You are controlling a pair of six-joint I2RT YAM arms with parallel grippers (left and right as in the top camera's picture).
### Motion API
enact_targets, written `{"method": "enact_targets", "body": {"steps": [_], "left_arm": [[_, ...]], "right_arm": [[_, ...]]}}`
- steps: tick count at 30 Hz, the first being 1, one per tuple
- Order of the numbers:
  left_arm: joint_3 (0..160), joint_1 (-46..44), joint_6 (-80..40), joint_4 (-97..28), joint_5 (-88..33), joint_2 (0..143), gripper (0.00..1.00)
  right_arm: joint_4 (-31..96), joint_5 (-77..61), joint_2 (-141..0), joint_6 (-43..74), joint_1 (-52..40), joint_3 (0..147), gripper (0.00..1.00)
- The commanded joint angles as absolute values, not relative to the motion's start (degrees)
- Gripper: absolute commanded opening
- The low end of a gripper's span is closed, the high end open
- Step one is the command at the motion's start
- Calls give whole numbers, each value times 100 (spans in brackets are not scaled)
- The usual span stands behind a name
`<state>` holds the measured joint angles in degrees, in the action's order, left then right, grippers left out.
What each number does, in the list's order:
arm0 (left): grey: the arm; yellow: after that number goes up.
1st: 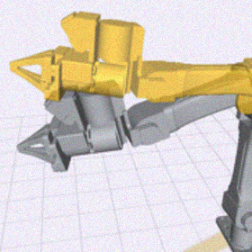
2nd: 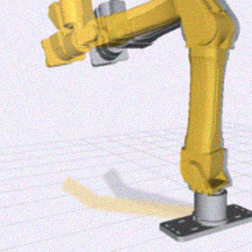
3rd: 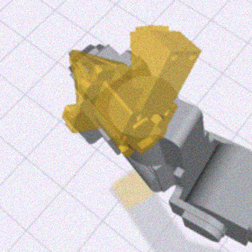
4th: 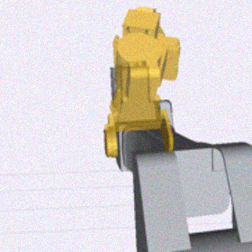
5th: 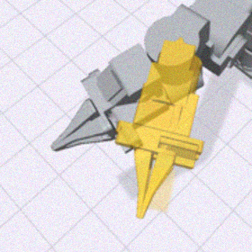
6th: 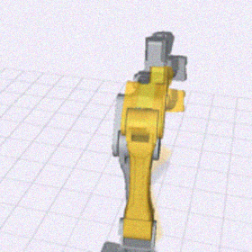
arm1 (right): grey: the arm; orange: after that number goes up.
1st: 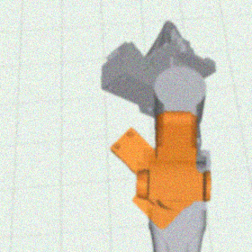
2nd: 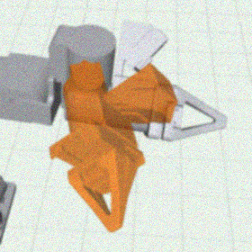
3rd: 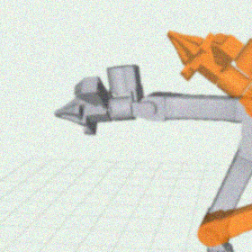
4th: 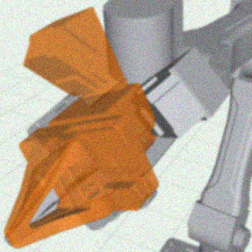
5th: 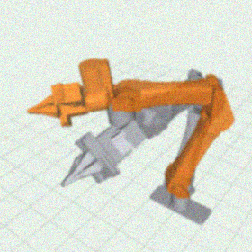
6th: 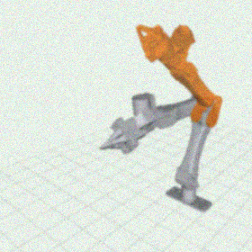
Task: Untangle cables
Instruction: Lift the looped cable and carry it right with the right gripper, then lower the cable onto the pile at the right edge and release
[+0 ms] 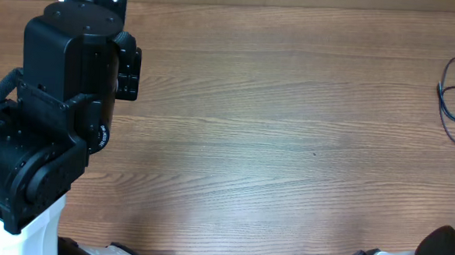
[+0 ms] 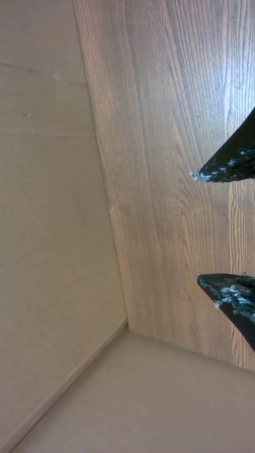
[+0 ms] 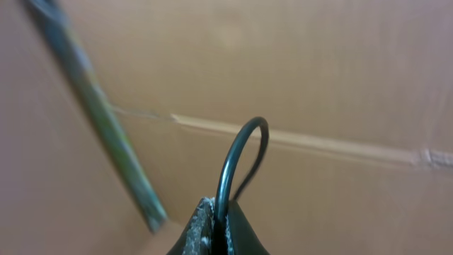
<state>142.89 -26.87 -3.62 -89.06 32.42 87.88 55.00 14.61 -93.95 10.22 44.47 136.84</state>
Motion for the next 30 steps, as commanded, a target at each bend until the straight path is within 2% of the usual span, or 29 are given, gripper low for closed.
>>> {"method": "enact_targets", "body": {"steps": [1, 4, 9, 13, 17, 23, 24, 25, 26, 27, 28, 30], "left_arm": [[14337, -2659, -257, -8844, 3350, 8812, 42], [14337, -2659, -257, -8847, 3345, 8812, 42], [14337, -2659, -257, -8801, 3345, 8812, 41], [14337, -2659, -281, -8818, 3336, 8812, 41], [14337, -2659, -281, -8849, 3170, 8812, 41], [14337, -2659, -301, -8864, 3146, 8812, 41], [14337, -2659, -298, -8866, 3148, 8812, 41], [14337, -2659, -298, -8866, 3148, 8812, 41], [14337, -2659, -298, -8866, 3148, 8812, 41], [14337, -2659, -298, -8866, 3148, 8809, 41], [14337, -2659, -298, -8864, 3148, 8809, 41], [14337, -2659, -298, -8858, 3148, 8812, 41]], "right_arm": [[5387, 1579, -9441, 1378, 4630, 12637, 4], [5019, 1374, -9441, 1835, 4694, 11275, 4], [3909, 202, -9441, 2217, 4563, 9400, 4], [2818, 123, -9476, 2427, 4193, 8270, 4], [2180, 187, -9688, 2477, 3852, 7649, 4], [2209, 248, -10689, 2550, 3454, 7546, 4], [2237, 233, -10814, 2552, 3444, 7546, 15], [2246, 204, -10847, 2550, 3444, 7546, 37], [2274, 141, -10849, 2547, 3446, 7546, 74], [2285, 58, -10827, 2510, 3446, 7564, 95], [2329, -45, -10777, 2447, 3446, 7612, 100], [2482, -91, -10589, 2272, 3446, 7813, 100]]}}
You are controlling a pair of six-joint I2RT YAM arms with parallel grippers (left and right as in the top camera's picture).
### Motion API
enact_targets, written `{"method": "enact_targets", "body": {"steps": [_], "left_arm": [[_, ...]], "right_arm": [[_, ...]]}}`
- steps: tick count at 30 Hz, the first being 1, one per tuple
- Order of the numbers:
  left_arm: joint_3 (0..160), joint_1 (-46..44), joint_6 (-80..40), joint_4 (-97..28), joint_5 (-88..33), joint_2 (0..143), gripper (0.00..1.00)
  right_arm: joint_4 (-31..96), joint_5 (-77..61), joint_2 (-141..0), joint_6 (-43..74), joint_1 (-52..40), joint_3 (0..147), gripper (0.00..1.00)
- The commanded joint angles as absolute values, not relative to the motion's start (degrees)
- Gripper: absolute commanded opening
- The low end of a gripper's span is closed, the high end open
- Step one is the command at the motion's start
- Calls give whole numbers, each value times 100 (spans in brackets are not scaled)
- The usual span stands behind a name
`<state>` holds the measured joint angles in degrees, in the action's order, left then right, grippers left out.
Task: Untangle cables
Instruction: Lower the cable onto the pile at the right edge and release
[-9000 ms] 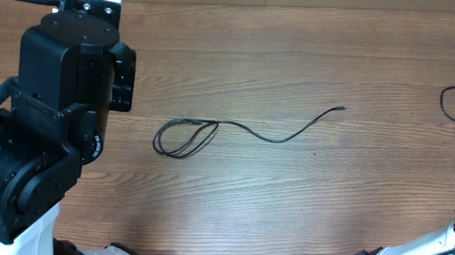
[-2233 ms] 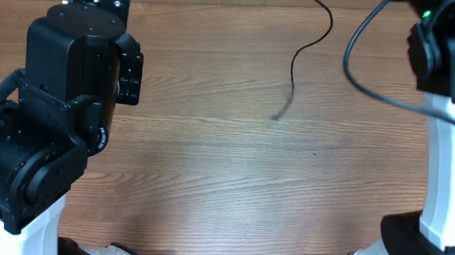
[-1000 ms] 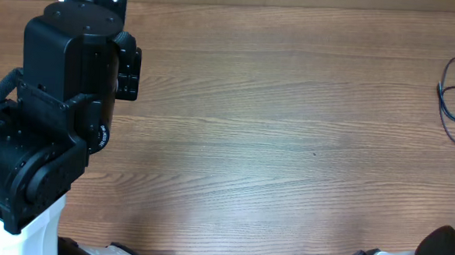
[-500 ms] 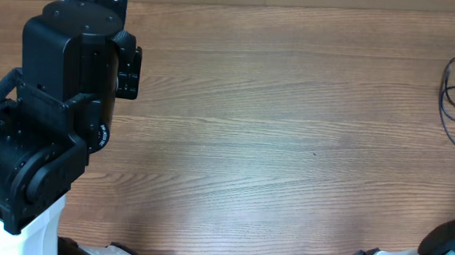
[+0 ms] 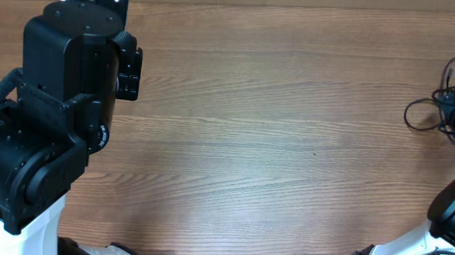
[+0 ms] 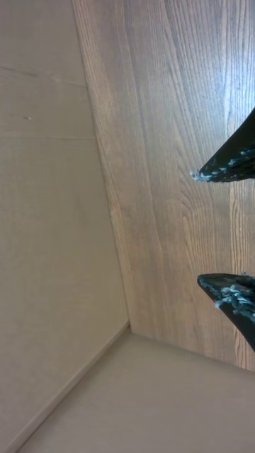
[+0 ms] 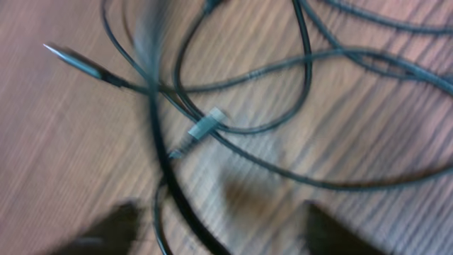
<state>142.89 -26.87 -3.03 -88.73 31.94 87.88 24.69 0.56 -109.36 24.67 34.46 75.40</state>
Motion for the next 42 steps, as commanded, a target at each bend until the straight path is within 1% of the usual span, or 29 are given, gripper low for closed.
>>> {"method": "enact_targets", "body": {"steps": [1, 3, 6, 11, 15, 16, 18, 19, 20, 23, 24, 25, 26, 31, 34, 38, 42], "left_arm": [[14337, -2659, -298, -8842, 3148, 8812, 42], [14337, -2659, -298, -8772, 3148, 8812, 42], [14337, -2659, -298, -8626, 3148, 8812, 49], [14337, -2659, -296, -8565, 3146, 8812, 49], [14337, -2659, -296, -8543, 3148, 8812, 49], [14337, -2659, -294, -8530, 3148, 8812, 49], [14337, -2659, -276, -8482, 3148, 8812, 49], [14337, -2659, -276, -8464, 3148, 8812, 49], [14337, -2659, -276, -8455, 3148, 8812, 49], [14337, -2659, -276, -8473, 3148, 8812, 49], [14337, -2659, -276, -8479, 3148, 8812, 49], [14337, -2659, -276, -8477, 3148, 8812, 50], [14337, -2659, -276, -8475, 3148, 8812, 51], [14337, -2659, -274, -8468, 3155, 8812, 51], [14337, -2659, -274, -8530, 3155, 8812, 54], [14337, -2659, -246, -8619, 3197, 8812, 54], [14337, -2659, -211, -8615, 3197, 8812, 52]], "right_arm": [[2578, -80, -10462, 2202, 3446, 7953, 100], [2812, -58, -10119, 2102, 3420, 8313, 100], [3105, -56, -9561, 1918, 3361, 8973, 100], [3454, -56, -9074, 1599, 3347, 9900, 100], [3868, -119, -9135, 1894, 3275, 9887, 90], [3942, -209, -9170, 1935, 3225, 9824, 87], [4001, -366, -9327, 1944, 3015, 9647, 83], [3999, -434, -9417, 1909, 2888, 9539, 80], [3994, -493, -9531, 1796, 2746, 9411, 74], [3975, -530, -9939, 1479, 2353, 9111, 67], [3913, -552, -10261, 1221, 2093, 8927, 49], [3887, -565, -10460, 1140, 1959, 8855, 22], [3865, -569, -10608, 1144, 1855, 8807, 4], [3789, -572, -11277, 598, 1369, 8720, 4], [3806, -569, -11522, 104, 1275, 8680, 4], [3758, -569, -11603, 75, 1431, 8484, 4], [3651, -574, -11603, 73, 1839, 8361, 4]]}}
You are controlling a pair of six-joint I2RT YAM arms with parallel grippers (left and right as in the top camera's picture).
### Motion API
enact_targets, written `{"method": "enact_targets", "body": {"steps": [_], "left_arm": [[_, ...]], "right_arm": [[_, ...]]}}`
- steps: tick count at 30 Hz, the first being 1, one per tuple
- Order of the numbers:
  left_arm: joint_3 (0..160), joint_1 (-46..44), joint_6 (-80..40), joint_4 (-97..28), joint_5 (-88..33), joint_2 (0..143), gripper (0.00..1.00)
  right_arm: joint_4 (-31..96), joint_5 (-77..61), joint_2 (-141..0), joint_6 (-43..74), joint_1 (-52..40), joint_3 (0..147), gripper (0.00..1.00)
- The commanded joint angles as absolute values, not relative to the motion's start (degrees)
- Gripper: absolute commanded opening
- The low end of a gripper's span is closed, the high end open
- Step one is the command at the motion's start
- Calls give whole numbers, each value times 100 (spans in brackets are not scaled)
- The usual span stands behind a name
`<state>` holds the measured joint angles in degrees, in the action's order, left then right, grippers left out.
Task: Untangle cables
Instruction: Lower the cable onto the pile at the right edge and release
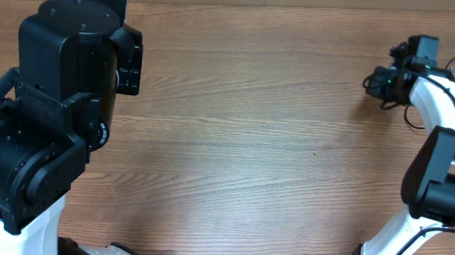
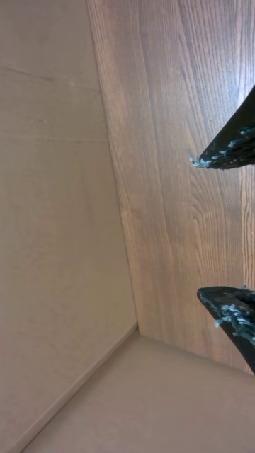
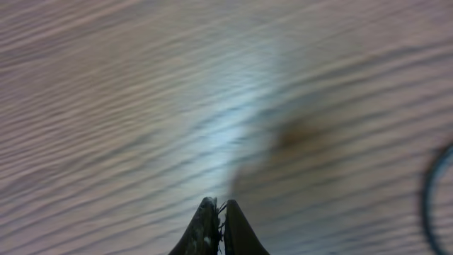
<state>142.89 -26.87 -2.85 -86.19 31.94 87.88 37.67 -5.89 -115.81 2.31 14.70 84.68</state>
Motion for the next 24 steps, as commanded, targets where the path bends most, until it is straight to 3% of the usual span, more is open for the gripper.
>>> {"method": "enact_targets", "body": {"steps": [1, 24], "left_arm": [[14337, -2659, -213, -8593, 3194, 8812, 52], [14337, -2659, -211, -8322, 3190, 8812, 51]], "right_arm": [[3621, -587, -11603, 43, 1920, 8326, 4], [2759, -456, -12027, -353, 2412, 7618, 4]]}}
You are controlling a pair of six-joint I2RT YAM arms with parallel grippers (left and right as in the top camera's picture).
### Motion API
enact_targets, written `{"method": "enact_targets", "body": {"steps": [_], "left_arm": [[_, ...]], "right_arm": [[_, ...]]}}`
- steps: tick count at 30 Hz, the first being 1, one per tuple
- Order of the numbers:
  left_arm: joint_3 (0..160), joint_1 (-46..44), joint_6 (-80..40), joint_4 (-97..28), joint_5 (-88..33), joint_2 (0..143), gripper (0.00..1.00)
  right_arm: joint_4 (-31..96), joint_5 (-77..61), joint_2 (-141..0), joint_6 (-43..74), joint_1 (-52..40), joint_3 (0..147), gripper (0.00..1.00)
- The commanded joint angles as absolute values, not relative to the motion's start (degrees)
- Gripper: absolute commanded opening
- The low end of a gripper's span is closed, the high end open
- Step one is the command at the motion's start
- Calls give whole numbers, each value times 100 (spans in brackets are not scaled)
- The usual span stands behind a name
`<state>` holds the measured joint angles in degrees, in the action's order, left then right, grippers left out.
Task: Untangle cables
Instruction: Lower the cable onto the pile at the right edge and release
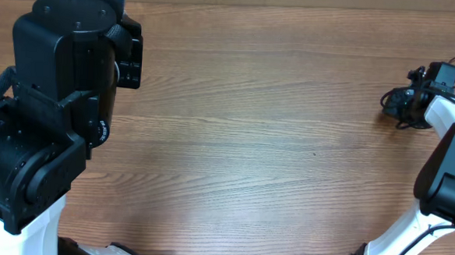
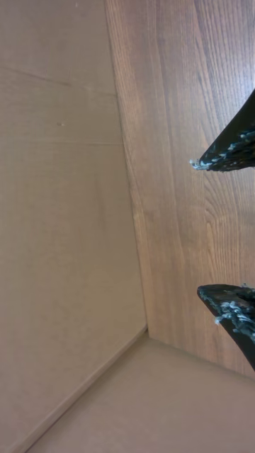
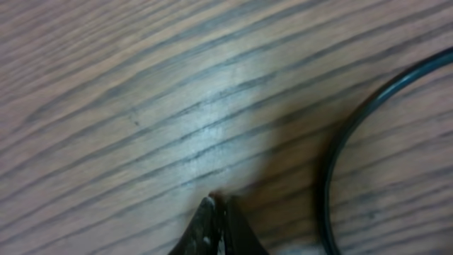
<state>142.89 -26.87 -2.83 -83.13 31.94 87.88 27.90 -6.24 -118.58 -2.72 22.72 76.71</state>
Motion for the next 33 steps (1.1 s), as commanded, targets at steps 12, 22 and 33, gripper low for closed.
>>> {"method": "enact_targets", "body": {"steps": [12, 22, 33], "left_arm": [[14337, -2659, -123, -8313, 3199, 8812, 51], [14337, -2659, -123, -8322, 3197, 8812, 50], [14337, -2659, -123, -8326, 3197, 8812, 50]], "right_arm": [[2576, -357, -12057, -349, 3481, 7618, 4], [2532, -655, -12057, -327, 4427, 7618, 4], [2523, -1411, -12053, -276, 4849, 7625, 4]]}}
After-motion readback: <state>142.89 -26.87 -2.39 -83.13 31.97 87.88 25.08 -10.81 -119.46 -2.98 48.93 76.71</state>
